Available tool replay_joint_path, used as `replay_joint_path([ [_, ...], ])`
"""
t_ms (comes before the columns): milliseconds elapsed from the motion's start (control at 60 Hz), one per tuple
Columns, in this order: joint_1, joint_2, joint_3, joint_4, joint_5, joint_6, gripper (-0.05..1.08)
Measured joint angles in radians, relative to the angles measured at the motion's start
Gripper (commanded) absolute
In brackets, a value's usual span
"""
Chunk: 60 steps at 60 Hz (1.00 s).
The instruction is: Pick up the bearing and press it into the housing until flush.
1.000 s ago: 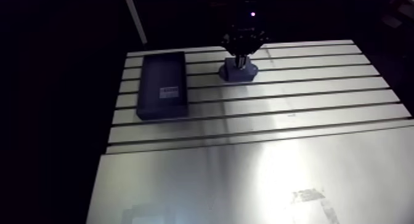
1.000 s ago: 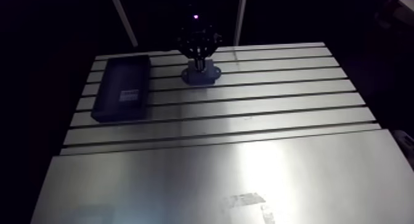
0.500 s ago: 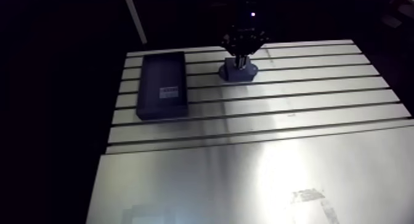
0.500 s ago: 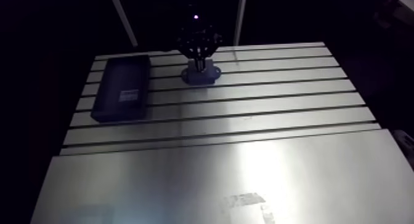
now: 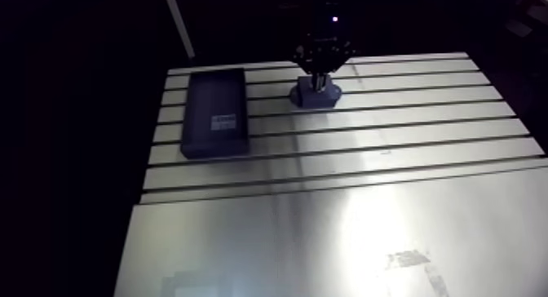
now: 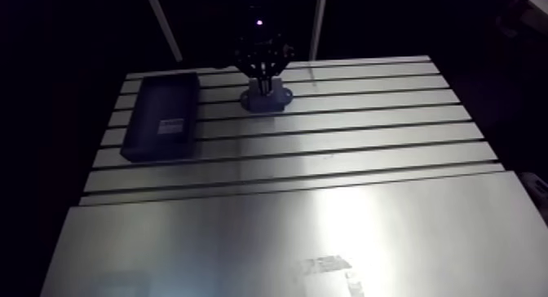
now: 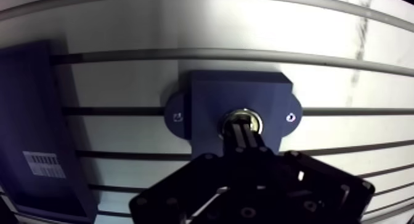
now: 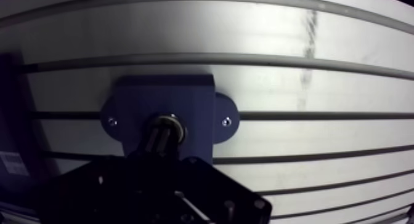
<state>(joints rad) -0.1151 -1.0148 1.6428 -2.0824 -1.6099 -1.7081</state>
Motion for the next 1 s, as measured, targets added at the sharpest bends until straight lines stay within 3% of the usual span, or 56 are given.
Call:
replay_joint_path([
  [1000,0.006,-0.019,-0.008,0.007,0.001,0.000,1.00],
])
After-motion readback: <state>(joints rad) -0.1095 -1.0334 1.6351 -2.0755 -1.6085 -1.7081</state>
